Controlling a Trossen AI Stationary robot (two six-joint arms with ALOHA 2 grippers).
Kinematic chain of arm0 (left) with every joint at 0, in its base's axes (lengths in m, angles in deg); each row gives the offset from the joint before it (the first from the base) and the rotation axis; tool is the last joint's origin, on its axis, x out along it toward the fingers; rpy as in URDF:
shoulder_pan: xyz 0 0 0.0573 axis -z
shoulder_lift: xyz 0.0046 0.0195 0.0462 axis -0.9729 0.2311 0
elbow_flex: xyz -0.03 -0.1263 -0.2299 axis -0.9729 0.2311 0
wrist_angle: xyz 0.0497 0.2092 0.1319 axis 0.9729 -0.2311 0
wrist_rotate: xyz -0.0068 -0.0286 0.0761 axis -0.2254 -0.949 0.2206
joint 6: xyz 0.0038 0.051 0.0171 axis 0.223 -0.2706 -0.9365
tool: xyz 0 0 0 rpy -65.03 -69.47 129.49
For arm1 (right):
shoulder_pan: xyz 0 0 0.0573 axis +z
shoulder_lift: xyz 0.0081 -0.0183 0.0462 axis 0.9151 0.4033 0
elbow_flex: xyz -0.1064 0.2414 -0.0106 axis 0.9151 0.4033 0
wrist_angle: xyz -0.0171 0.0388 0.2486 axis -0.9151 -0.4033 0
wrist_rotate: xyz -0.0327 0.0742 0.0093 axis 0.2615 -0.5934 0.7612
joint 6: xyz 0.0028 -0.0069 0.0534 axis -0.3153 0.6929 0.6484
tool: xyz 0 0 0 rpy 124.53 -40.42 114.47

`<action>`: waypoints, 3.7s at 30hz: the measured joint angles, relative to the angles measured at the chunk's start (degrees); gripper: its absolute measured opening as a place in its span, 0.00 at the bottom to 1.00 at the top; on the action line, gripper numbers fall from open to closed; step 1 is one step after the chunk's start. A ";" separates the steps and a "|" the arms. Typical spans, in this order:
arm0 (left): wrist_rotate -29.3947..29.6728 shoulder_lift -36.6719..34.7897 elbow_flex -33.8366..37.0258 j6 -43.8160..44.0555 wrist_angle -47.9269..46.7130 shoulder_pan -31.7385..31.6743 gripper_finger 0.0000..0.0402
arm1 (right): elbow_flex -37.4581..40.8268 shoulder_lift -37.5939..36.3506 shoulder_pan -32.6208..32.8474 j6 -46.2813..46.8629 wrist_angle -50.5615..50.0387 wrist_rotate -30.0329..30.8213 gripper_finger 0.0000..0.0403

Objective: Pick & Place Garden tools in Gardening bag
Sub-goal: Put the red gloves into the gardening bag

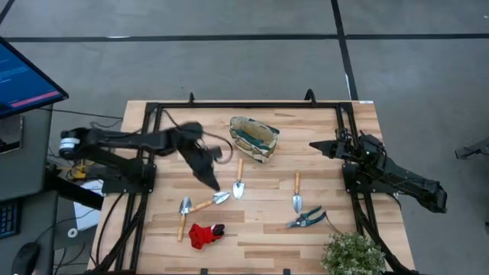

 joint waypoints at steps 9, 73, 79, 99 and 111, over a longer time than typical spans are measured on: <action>13.08 3.13 -10.32 2.88 -0.16 14.10 0.08 | 0.00 0.00 0.00 -7.30 0.00 -0.04 0.00; 53.67 29.69 -18.65 -14.75 -40.58 41.31 0.72 | -0.02 0.00 0.01 -8.97 -0.02 -1.68 0.57; 59.08 29.85 -18.63 -17.02 -45.40 41.38 0.68 | -0.02 0.00 0.02 -9.33 -0.02 -1.68 0.57; 50.31 28.15 -11.98 -26.76 -44.25 39.01 0.18 | -0.02 0.00 0.00 -10.51 -0.01 -1.68 0.57; 65.25 3.05 -16.45 -20.75 -43.55 21.49 0.16 | -0.02 0.00 0.02 -12.95 -0.02 -1.59 0.57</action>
